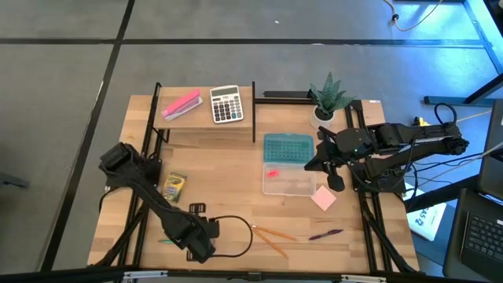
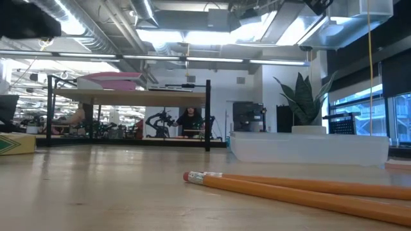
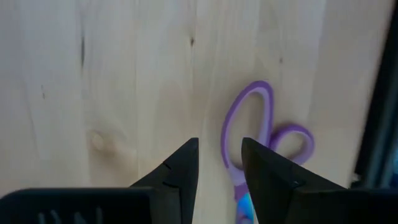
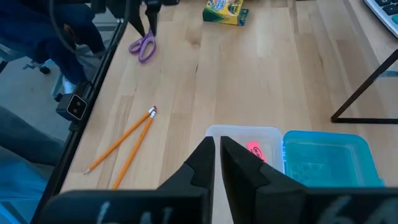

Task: Pack school essentials
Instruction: Put the scissor into the supply box

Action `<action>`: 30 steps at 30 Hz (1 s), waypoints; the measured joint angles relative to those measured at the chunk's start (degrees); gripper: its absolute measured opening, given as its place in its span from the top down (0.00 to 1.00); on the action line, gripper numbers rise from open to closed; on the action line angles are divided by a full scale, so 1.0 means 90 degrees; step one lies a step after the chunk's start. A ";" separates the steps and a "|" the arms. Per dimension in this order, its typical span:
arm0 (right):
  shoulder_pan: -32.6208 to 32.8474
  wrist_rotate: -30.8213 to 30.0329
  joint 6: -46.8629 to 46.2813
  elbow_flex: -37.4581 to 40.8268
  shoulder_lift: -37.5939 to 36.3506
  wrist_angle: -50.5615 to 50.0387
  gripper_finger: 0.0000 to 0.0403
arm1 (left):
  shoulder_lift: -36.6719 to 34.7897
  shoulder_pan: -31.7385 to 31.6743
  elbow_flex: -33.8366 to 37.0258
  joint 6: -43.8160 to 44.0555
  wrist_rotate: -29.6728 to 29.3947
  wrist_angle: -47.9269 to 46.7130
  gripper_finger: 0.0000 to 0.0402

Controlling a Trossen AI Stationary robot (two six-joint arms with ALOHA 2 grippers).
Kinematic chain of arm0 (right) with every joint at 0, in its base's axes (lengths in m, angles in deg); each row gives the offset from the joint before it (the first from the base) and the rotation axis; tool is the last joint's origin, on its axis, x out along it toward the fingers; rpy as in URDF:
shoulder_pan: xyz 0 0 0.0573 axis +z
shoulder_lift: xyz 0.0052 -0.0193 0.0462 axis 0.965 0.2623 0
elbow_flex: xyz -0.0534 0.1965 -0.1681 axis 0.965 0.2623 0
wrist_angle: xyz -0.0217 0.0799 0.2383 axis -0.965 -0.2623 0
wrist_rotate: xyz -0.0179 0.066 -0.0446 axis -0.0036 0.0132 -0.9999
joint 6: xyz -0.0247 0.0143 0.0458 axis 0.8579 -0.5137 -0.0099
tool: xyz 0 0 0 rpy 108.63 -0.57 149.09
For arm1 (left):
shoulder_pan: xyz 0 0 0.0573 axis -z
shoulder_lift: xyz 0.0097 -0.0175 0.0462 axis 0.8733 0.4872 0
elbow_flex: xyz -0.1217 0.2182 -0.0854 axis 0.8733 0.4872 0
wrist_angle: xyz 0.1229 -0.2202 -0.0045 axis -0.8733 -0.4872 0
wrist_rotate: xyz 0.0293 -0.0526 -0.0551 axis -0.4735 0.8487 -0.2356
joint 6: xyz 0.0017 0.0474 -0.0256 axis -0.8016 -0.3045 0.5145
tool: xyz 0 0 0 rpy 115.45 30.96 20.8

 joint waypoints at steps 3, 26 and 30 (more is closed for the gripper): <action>0.0000 0.0000 0.0000 0.0000 0.0000 0.0002 0.93 | 0.0179 0.0000 0.0000 0.0000 -0.0002 0.0020 0.71; 0.0001 -0.0007 0.0019 0.0000 0.0000 0.0002 0.93 | 0.0295 0.0200 0.0564 0.0365 -0.0033 0.0813 0.71; 0.0000 -0.0007 0.0019 0.0000 0.0000 0.0000 0.93 | 0.0295 0.0218 0.0735 0.0557 -0.0024 0.1035 0.71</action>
